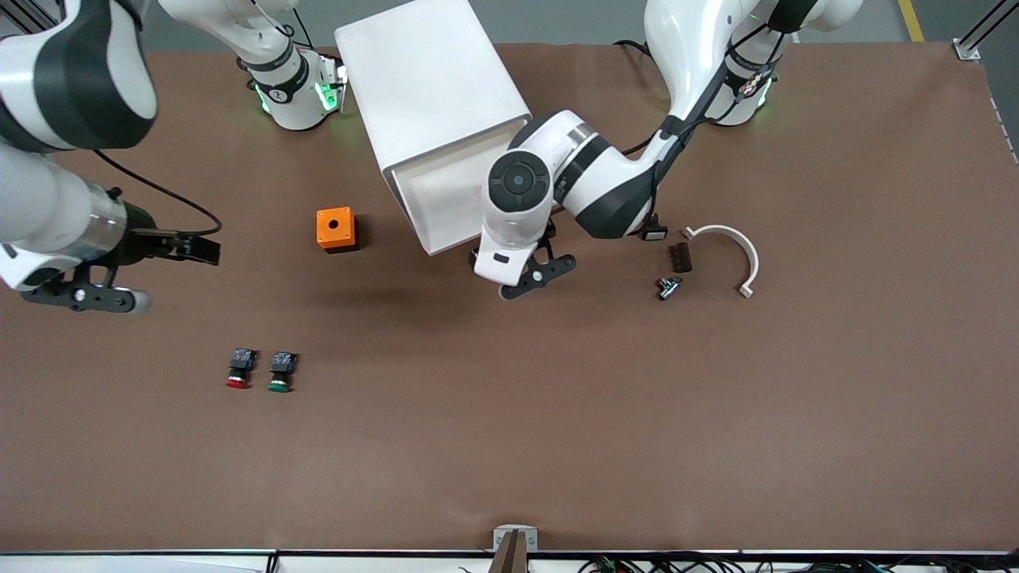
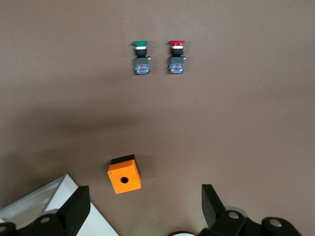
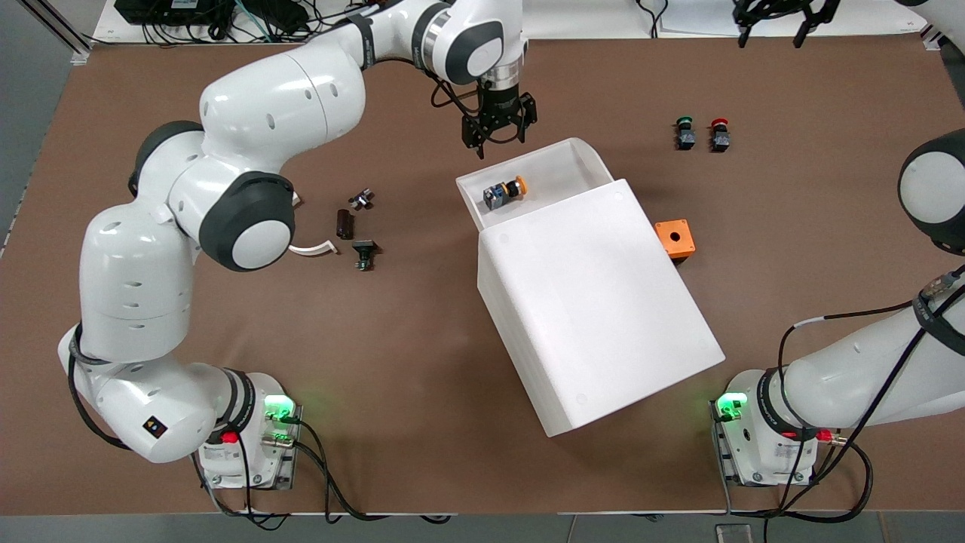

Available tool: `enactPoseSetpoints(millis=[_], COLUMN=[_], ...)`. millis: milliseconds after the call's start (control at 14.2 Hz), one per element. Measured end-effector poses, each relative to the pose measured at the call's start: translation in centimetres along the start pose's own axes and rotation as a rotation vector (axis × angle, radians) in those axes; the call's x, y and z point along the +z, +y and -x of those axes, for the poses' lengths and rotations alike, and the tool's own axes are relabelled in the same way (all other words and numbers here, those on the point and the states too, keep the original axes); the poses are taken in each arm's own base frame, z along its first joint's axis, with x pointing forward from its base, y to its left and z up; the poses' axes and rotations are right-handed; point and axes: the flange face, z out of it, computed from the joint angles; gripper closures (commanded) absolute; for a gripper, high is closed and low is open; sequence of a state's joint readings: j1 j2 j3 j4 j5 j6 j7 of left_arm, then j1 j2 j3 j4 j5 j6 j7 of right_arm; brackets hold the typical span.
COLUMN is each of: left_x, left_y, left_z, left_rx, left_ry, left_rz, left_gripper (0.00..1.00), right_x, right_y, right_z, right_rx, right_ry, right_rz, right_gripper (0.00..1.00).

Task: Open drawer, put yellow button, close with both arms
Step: 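Push the drawer closed with the left gripper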

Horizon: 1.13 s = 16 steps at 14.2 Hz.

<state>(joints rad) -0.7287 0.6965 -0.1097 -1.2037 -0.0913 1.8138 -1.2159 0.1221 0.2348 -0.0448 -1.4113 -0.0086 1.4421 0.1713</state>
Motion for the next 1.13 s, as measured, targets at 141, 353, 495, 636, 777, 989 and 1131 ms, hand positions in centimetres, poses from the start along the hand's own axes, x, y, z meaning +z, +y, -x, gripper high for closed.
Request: enactPoseSetpoints(millis=[141, 353, 495, 636, 777, 989, 1131], left_x=[0.4, 0.8, 1.0, 1.2, 1.5, 2.2, 2.5], left_y=[0.7, 1.3, 1.4, 1.6, 1.6, 1.6, 1.6], left_z=[2.1, 4.2, 5.0, 5.8, 6.6, 7.8, 8.5], left_rx=[0.026, 0.049, 0.054, 0.035, 0.004, -0.019, -0.023], left_ry=[-0.005, -0.017, -0.033, -0.058, -0.089, -0.160, -0.188], left_rz=[-0.005, -0.007, -0.008, -0.010, -0.015, -0.031, -0.033], left_gripper=[0.00, 0.00, 0.00, 0.00, 0.00, 0.00, 0.00], right_x=[-0.3, -0.2, -0.2, -0.2, -0.2, -0.1, -0.2], right_y=[3.1, 7.3, 8.6, 8.5, 8.4, 9.0, 8.8], right_z=[-0.4, -0.8, -0.9, -0.9, -0.9, -0.9, -0.9], right_rx=[-0.013, 0.024, 0.038, 0.036, 0.035, 0.044, 0.042], right_ry=[0.003, 0.001, 0.000, 0.000, 0.000, 0.000, 0.003], right_rz=[-0.009, -0.023, -0.028, -0.028, -0.028, -0.030, -0.030], right_gripper=[0.00, 0.00, 0.00, 0.00, 0.00, 0.00, 0.00])
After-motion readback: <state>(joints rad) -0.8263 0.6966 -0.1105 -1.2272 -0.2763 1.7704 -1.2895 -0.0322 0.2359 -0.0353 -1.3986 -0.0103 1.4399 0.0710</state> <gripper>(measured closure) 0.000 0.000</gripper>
